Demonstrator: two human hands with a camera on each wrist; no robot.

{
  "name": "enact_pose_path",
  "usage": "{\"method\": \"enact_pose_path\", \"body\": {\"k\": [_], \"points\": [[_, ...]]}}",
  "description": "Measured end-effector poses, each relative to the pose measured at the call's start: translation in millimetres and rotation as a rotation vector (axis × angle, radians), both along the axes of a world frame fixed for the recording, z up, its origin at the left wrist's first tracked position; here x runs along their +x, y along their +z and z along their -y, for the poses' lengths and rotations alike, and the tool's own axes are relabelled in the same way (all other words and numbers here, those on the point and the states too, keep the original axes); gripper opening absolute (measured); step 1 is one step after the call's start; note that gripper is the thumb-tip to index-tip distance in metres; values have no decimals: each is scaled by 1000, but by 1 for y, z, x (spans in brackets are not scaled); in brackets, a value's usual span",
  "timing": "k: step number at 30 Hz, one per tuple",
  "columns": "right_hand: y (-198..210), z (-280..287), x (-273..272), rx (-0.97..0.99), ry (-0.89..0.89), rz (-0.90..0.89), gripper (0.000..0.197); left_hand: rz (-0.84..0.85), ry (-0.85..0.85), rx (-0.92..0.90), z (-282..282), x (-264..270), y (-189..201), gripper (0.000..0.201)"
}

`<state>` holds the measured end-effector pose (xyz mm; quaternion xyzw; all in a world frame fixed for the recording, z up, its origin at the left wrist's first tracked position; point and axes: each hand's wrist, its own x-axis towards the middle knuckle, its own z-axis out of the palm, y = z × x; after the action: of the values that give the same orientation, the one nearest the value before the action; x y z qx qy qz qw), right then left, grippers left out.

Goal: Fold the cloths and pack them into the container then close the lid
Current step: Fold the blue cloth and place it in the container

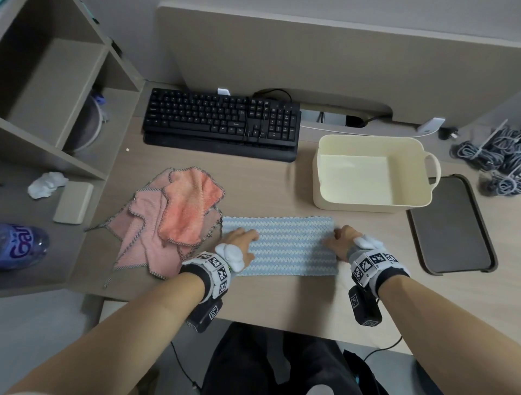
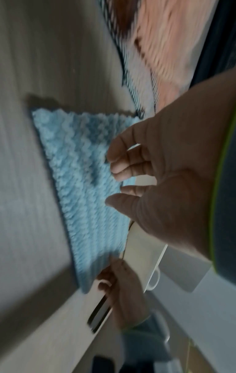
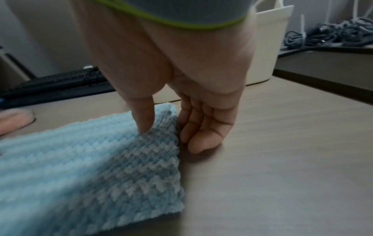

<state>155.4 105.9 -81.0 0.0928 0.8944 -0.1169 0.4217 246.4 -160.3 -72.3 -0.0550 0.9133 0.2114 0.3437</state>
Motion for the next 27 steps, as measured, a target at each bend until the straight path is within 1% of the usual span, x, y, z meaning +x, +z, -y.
{"method": "enact_pose_path", "body": {"k": [2, 3, 4, 7, 10, 12, 14, 16, 17, 18, 20, 22, 24, 27], "points": [[-7, 3, 4, -37, -51, -39, 45, 16, -130, -14, -11, 4, -8, 56], [-8, 5, 6, -55, -71, -61, 51, 32, -178, -33, -15, 5, -9, 61], [-8, 8, 7, -69, -78, -70, 53, 50, -211, -53, -18, 6, -10, 63], [-8, 13, 9, -75, -56, -56, 48, 53, -249, -112, -22, 8, -13, 66], [-3, 15, 11, -80, -26, -37, 45, 71, -239, -96, -22, 10, -11, 66], [2, 18, 11, -89, -20, -38, 44, 70, -186, -55, -19, 9, -10, 65], [10, 24, 9, -123, -38, -63, 42, 53, -75, 12, -14, 10, -8, 61], [21, 36, 8, -176, -47, -89, 29, 37, 65, 105, -7, 13, -5, 56], [28, 45, 7, -202, -37, -96, 21, 15, 139, 155, -3, 15, -2, 53], [34, 54, 8, -230, -16, -100, 16, -12, 211, 198, 1, 16, 1, 51], [46, 75, 11, -281, 35, -115, 14, -49, 326, 265, 8, 19, 4, 48], [56, 96, 16, -327, 82, -143, 12, -42, 373, 330, 16, 20, 6, 48], [62, 111, 20, -343, 116, -163, 11, -33, 297, 310, 22, 17, 6, 51], [69, 122, 20, -292, 129, -151, 14, 3, 74, 205, 28, 12, 7, 60]]}}
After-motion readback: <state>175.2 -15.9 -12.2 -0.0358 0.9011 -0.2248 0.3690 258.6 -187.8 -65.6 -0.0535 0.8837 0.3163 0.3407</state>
